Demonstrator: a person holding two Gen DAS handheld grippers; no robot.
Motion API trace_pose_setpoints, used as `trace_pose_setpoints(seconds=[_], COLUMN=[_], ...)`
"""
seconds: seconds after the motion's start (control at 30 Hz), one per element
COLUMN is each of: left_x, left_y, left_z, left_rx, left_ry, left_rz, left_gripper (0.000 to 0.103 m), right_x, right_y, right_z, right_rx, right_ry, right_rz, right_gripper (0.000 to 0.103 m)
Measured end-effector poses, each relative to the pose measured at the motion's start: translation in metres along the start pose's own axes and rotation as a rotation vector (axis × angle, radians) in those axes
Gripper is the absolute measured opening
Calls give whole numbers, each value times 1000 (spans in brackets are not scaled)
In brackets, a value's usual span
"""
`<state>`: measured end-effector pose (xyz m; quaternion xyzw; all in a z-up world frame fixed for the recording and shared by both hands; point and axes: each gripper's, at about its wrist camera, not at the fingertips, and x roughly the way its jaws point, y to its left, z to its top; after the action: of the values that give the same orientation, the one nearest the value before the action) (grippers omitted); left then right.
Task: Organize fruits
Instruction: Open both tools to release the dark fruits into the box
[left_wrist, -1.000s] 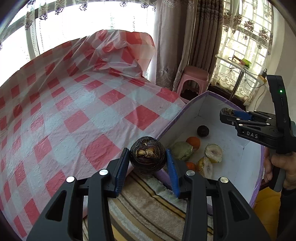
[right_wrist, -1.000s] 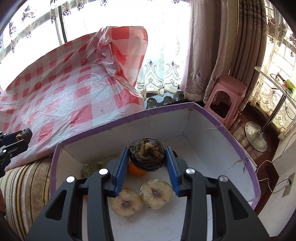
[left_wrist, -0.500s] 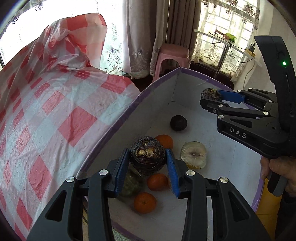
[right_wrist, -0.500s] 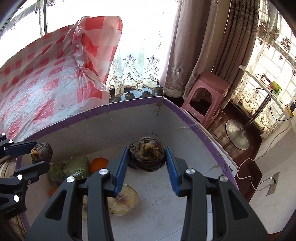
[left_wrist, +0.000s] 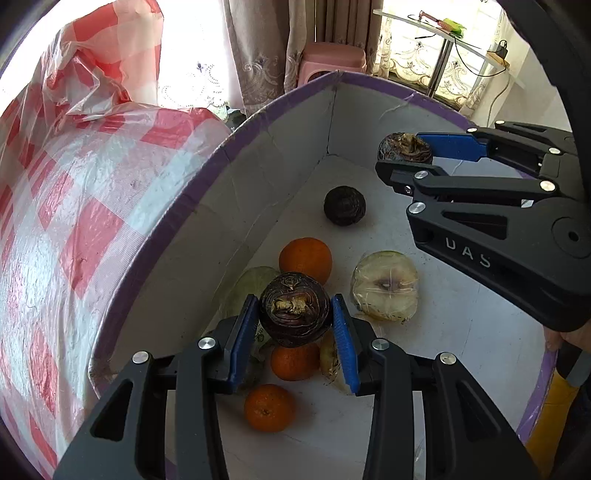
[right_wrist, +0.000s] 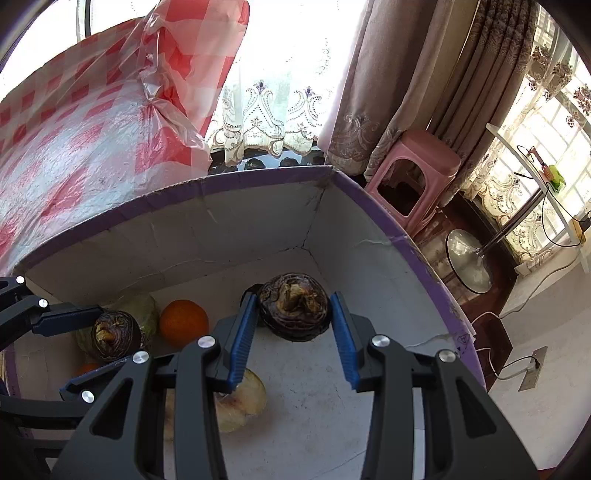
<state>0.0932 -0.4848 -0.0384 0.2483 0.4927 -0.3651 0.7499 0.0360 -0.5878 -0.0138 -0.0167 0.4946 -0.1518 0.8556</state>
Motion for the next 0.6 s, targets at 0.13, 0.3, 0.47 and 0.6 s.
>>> trace_pose_setpoints(seconds=[0.13, 0.3, 0.47, 0.6], left_x=[0, 4, 5, 6], left_y=[0, -4, -7, -8], left_z=[1, 5, 7, 9], left_rx=[5, 13, 26, 30], left_ry=[-1, 10, 18, 21], left_rz=[5, 2, -4, -13], left_gripper=[38, 38, 38, 38], right_x=[4, 5, 3, 3], right_y=[3, 2, 2, 1], right_z=[-1, -2, -3, -3], right_rx=[-12, -12, -13, -13], right_ry=[16, 22, 14, 13], right_rz=[-2, -6, -17, -20], right_gripper=[41, 42, 52, 52])
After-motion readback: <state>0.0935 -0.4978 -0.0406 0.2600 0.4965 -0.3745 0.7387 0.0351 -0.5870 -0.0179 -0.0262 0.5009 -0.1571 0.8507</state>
